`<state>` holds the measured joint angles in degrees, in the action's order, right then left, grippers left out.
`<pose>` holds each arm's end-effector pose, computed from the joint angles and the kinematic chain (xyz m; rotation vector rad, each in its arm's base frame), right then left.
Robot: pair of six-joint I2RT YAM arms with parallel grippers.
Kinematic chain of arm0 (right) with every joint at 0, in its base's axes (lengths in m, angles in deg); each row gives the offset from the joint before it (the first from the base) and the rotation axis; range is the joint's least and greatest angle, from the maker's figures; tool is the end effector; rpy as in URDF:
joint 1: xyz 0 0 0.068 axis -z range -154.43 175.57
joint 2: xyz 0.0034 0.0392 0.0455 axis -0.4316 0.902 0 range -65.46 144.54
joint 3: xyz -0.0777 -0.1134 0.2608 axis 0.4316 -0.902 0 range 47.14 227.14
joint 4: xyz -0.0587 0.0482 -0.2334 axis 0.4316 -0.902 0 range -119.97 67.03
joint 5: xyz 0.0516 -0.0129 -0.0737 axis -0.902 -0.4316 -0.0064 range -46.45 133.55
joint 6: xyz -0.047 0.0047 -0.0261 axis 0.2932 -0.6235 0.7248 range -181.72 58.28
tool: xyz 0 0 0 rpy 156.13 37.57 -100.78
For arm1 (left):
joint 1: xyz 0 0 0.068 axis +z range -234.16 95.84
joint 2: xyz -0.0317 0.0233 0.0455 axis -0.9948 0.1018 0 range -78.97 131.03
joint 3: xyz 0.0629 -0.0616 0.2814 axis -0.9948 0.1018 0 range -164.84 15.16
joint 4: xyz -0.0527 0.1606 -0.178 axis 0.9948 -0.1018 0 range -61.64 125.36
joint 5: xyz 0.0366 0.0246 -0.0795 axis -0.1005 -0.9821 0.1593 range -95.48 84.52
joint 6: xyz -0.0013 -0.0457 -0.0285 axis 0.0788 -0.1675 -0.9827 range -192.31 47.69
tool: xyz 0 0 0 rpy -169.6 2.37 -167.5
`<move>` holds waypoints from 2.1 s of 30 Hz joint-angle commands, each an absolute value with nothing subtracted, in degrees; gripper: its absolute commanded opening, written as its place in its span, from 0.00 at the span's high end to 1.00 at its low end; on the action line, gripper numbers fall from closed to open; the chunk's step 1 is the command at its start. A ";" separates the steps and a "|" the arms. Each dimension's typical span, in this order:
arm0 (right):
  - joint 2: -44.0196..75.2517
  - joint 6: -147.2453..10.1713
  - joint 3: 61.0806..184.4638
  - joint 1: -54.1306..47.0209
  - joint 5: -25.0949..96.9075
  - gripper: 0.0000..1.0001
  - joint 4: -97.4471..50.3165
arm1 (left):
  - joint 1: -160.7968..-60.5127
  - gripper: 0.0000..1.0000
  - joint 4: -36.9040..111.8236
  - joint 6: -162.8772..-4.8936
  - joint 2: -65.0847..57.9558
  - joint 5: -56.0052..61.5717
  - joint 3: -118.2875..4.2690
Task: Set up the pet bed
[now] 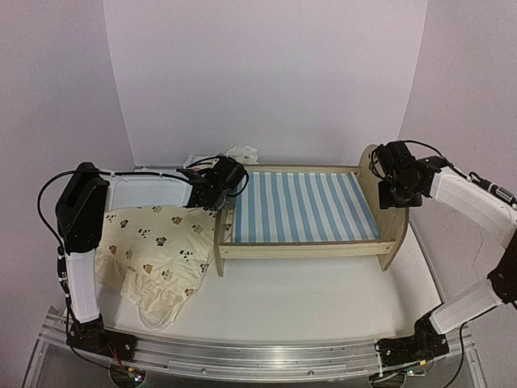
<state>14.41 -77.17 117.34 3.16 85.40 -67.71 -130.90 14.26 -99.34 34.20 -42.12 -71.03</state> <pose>0.2519 0.0782 0.3349 0.1402 2.2835 -0.5849 0.3111 -0.2998 0.2509 0.1013 2.2093 0.0767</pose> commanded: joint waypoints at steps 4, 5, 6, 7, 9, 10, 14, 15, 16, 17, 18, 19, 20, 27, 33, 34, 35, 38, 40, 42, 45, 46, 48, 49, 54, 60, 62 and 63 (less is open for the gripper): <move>8.35 -78.28 118.13 3.35 82.86 0.04 -67.11 | -130.68 0.04 3.35 -99.08 23.76 -41.64 -65.71; 7.78 -78.00 118.19 3.30 82.93 0.02 -67.24 | -130.68 0.03 2.02 -99.43 22.45 -42.54 -65.27; 7.37 -77.86 118.23 3.32 82.84 0.02 -67.46 | -130.64 0.02 0.37 -100.21 21.13 -43.84 -64.66; 6.72 -77.77 118.20 3.31 82.61 0.02 -67.72 | -130.60 0.01 -0.81 -101.08 19.75 -45.17 -63.73; 5.35 -77.71 118.15 3.32 82.03 0.02 -68.24 | -130.06 0.01 -2.96 -102.69 16.83 -46.84 -61.25; 4.71 -77.72 118.05 3.30 81.52 0.02 -68.37 | -129.20 0.01 -4.19 -103.31 15.46 -46.48 -60.30; 1.87 -77.98 117.82 3.33 78.84 0.02 -68.76 | -126.78 0.00 -4.88 -104.26 9.79 -44.95 -55.89; 1.42 -77.98 117.84 3.32 78.27 0.02 -68.76 | -126.48 0.00 -2.53 -102.51 7.57 -41.69 -54.61; 1.42 -77.91 117.90 3.30 77.62 0.02 -68.76 | -126.31 0.00 0.67 -100.32 5.70 -37.88 -53.39; 1.46 -77.80 117.99 3.31 76.83 0.02 -68.76 | -126.21 0.00 3.66 -98.51 4.16 -34.52 -52.40; 1.58 -77.72 118.06 3.31 76.08 0.02 -68.76 | -126.12 0.00 6.13 -96.93 2.76 -30.90 -51.68; 1.93 -77.77 118.04 3.31 75.07 0.02 -68.76 | -126.08 0.00 7.26 -95.84 2.13 -27.86 -51.84; 2.33 -77.89 117.93 3.34 73.65 0.02 -68.76 | -126.08 0.01 7.80 -95.02 2.09 -25.93 -52.46; 5.40 -78.13 116.47 3.33 61.77 0.02 -68.72 | -126.08 0.07 5.22 -95.12 8.70 -25.92 -56.74; 7.12 -78.05 115.11 3.31 62.40 0.32 -68.63 | -126.07 0.23 8.14 -95.74 15.18 -23.13 -56.76; 7.11 -77.98 114.93 3.33 63.17 0.38 -68.66 | -126.09 0.25 8.52 -95.65 16.53 -22.19 -57.28; 7.05 -77.93 114.83 3.32 64.10 0.45 -68.69 | -126.12 0.27 8.77 -95.52 17.79 -21.30 -58.02; 6.44 -77.64 114.78 3.32 67.43 0.60 -68.62 | -126.38 0.32 9.53 -94.96 21.27 -18.73 -60.99; 6.12 -77.14 114.99 3.31 70.15 0.64 -68.59 | -127.00 0.33 10.07 -94.68 24.15 -17.36 -63.28; 6.16 -76.09 115.43 3.30 73.59 0.65 -68.62 | -128.28 0.33 9.79 -94.46 27.36 -16.93 -66.88; 7.11 -74.20 116.12 3.42 79.44 0.65 -68.19 | -129.91 0.33 9.12 -94.52 32.46 -16.23 -73.28; 7.65 -73.37 116.54 3.55 81.13 0.65 -68.07 | -130.38 0.33 8.84 -94.67 34.30 -15.68 -75.04; 8.73 -72.52 117.15 4.51 83.53 0.66 -67.68 | -131.05 0.33 7.64 -95.54 36.70 -15.73 -78.20; 9.21 -72.34 117.36 5.38 83.68 0.66 -67.31 | -131.22 0.33 7.62 -96.05 37.37 -15.72 -79.17; 10.91 -71.80 118.72 9.86 83.39 0.66 -65.68 | -131.45 0.30 8.65 -96.80 36.13 -15.65 -78.63; 12.86 -71.04 121.61 10.24 78.17 0.56 -63.83 | -131.39 0.10 6.39 -95.13 27.75 -25.04 -74.07; 12.78 -71.64 122.22 10.21 74.74 0.41 -63.84 | -130.88 0.06 4.11 -94.28 24.70 -28.41 -73.06; 12.54 -71.93 122.30 10.20 73.47 0.34 -63.84 | -130.23 0.05 3.18 -93.89 23.22 -29.55 -72.31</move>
<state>12.59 -71.15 118.81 9.97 78.69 -66.60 -131.40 6.15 -95.89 32.53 -22.03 -73.86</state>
